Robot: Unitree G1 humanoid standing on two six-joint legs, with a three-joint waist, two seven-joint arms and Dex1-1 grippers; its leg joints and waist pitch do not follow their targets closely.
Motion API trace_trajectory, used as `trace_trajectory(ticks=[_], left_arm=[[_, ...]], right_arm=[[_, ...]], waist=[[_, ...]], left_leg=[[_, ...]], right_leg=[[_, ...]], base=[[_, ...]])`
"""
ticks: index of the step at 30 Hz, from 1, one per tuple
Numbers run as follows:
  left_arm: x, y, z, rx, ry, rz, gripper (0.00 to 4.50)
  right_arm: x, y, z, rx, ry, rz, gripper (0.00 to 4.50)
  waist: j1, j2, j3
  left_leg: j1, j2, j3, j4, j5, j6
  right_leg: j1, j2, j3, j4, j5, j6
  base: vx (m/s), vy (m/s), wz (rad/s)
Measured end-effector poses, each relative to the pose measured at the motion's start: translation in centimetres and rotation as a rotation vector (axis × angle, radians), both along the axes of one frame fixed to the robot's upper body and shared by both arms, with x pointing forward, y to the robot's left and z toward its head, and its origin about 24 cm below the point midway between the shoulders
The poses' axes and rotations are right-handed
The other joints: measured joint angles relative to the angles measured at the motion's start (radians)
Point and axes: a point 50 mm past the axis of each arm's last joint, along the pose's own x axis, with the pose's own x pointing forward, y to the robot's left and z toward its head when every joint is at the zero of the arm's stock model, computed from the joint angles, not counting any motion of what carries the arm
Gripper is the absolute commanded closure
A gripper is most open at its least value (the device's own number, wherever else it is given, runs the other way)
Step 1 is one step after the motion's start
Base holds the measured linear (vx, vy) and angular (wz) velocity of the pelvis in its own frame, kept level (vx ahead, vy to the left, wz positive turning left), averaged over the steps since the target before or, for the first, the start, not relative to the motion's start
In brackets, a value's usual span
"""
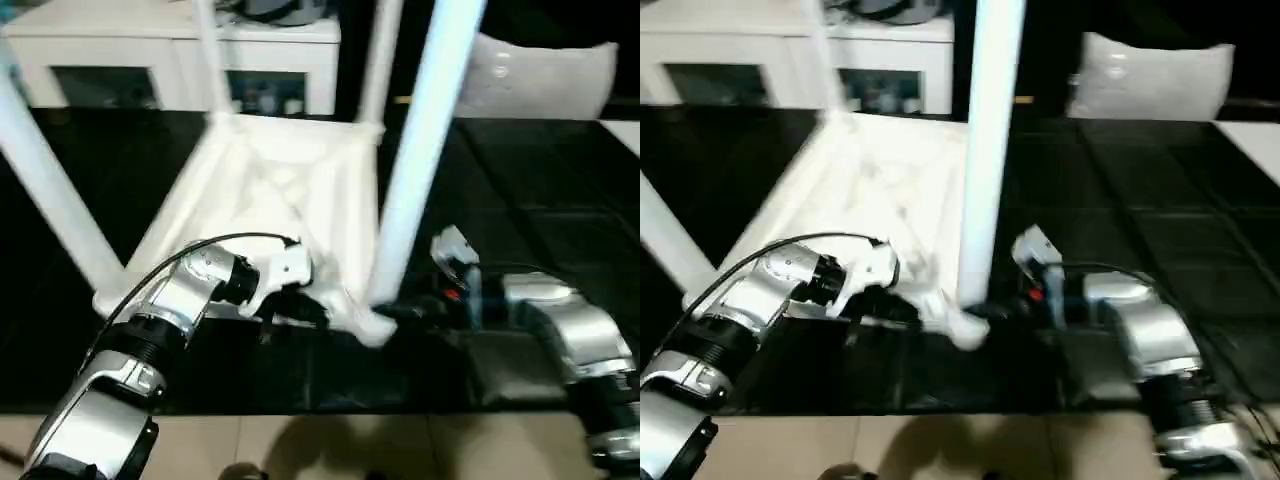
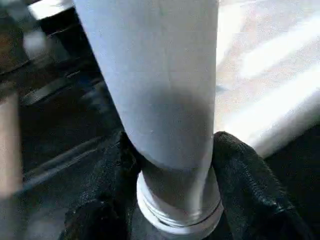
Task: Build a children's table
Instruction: Rotate leg to tighten
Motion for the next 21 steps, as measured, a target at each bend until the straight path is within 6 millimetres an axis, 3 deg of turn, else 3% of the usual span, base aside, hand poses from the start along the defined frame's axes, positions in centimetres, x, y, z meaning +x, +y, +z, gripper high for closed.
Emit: trace_trajectory(ticks=[5, 9, 11, 15, 21], left_arm=[[1.3, -1.9, -0.1, -0.029, -0.048, 0.236, 4.50], [1.7, -3.6, 0.4, -0.062, -0.077, 0.306, 4.50], [1.7, -3.7, 0.3, -0.060, -0.083, 0.315, 4.50], [1.6, -3.8, 0.3, -0.064, -0.074, 0.291, 4.50], [1.6, -3.1, 0.6, -0.061, -0.100, 0.240, 4.50]], right_arm=[[2.4, 2.3, 0.0, 0.018, -0.020, -0.351, 2.59], [3.2, 2.4, 0.4, 0.018, -0.064, -0.475, 2.59], [3.2, 2.5, 0.3, 0.021, -0.074, -0.485, 1.91], [3.2, 2.8, 0.3, 0.039, -0.072, -0.495, 1.82], [2.8, 2.2, 0.6, 0.052, -0.090, -0.442, 1.06]], waist=[[-0.062, 0.004, 0.001], [-0.081, 0.004, 0.001], [-0.081, 0.004, 0.001], [-0.060, 0.004, 0.001], [-0.020, 0.004, 0.001]], left_leg=[[-0.007, 0.009, -0.011, 0.000, 0.000, 0.000], [-0.008, 0.006, -0.011, -0.002, -0.003, -0.001], [-0.009, 0.005, -0.010, -0.004, -0.003, -0.001], [-0.009, 0.005, -0.009, -0.009, -0.003, 0.000], [-0.013, 0.006, -0.006, -0.008, -0.003, 0.000]], right_leg=[[0.007, 0.000, -0.030, -0.024, 0.000, 0.000], [0.008, -0.001, -0.026, -0.029, 0.001, -0.001], [0.007, -0.001, -0.024, -0.028, 0.003, -0.002], [0.002, -0.001, -0.021, -0.016, 0.004, -0.004], [-0.018, -0.001, -0.016, 0.003, -0.001, -0.015]], base=[[0.000, 0.000, 0.00], [0.000, 0.000, 0.00], [0.000, 0.000, 0.00], [0.000, 0.000, 0.00], [0.009, -0.005, 0.00]])
